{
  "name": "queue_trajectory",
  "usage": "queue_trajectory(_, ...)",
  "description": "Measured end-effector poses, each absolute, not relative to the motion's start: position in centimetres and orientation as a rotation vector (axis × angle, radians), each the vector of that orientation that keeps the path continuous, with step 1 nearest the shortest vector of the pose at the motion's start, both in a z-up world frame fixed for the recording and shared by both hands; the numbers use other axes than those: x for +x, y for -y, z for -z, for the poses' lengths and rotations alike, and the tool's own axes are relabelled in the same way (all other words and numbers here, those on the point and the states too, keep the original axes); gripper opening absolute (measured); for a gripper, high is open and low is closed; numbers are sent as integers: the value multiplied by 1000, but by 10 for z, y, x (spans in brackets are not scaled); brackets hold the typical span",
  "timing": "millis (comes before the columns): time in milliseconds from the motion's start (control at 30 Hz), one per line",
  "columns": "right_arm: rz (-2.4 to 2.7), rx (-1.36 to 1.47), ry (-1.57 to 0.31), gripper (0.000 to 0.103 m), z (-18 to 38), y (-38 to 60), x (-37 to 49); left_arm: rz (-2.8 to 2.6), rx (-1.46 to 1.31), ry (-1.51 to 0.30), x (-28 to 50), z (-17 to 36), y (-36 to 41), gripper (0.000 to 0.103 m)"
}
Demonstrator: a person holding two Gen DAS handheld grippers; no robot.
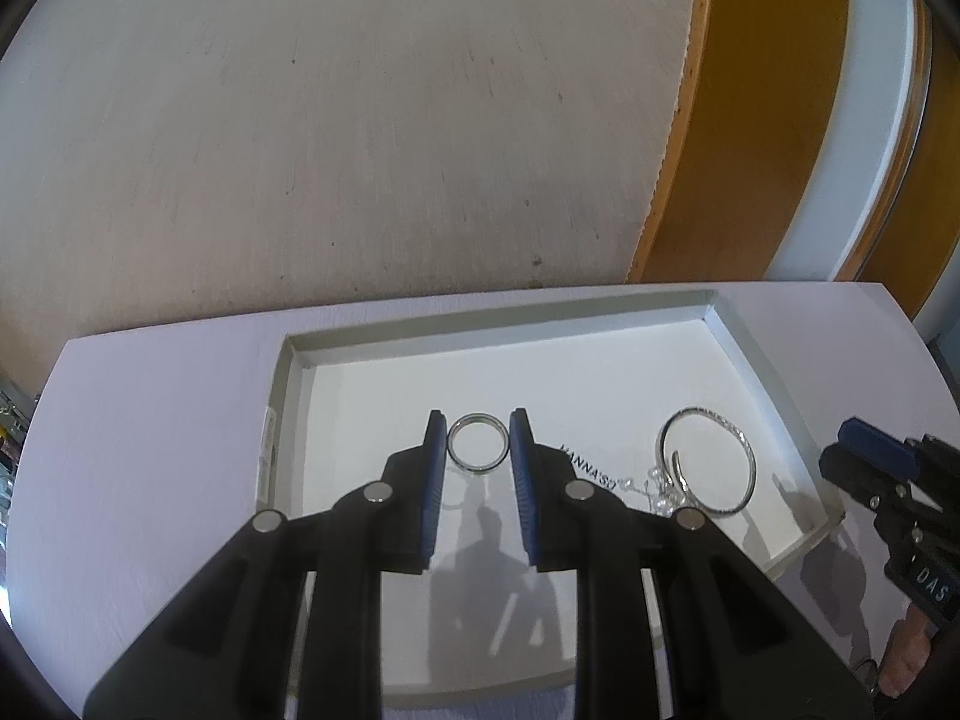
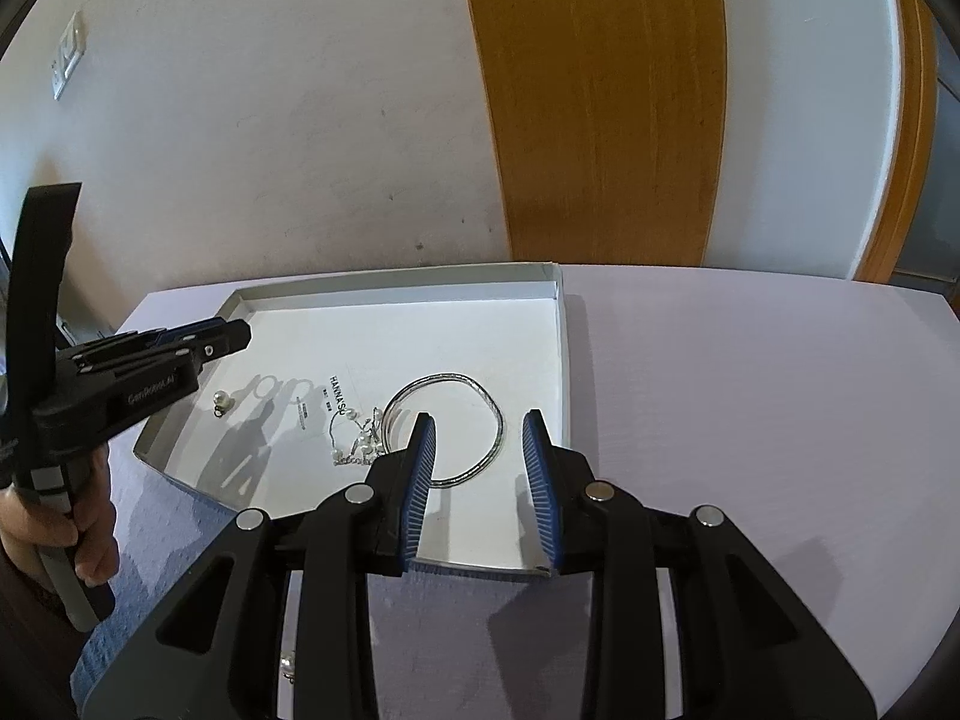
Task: Organize jewelry
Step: 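Lower the silver ring into the grey tray and open left tool, then grasp the pearl bracelet with left tool while right tool straddles the silver bangle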
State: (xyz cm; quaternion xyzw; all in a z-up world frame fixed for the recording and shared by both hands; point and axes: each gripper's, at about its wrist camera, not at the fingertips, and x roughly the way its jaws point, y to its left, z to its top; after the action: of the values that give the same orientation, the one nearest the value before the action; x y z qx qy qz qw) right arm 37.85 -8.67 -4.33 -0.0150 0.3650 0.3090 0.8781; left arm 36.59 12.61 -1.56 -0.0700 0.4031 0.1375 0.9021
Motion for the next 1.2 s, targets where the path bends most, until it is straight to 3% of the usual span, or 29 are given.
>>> queue_trajectory(267,-664,-34,-770,32,46,85,379,-299,-169,-862,374,23,-128,23)
queue_trajectory(400,-663,-30,-768,32,43,86,381,-323,-188,-854,369,21,-135,55)
queue_trajectory(433,-662,-30,-767,32,42,87,381,-328,-186,-849,367,20,-136,58)
queue_trajectory(1033,-665,-39,-737,32,22,105,329,-400,-149,-817,268,-7,-145,62)
queue_trajectory(1200,-644,-38,-731,42,22,119,308,-406,-139,-812,227,-6,-143,64)
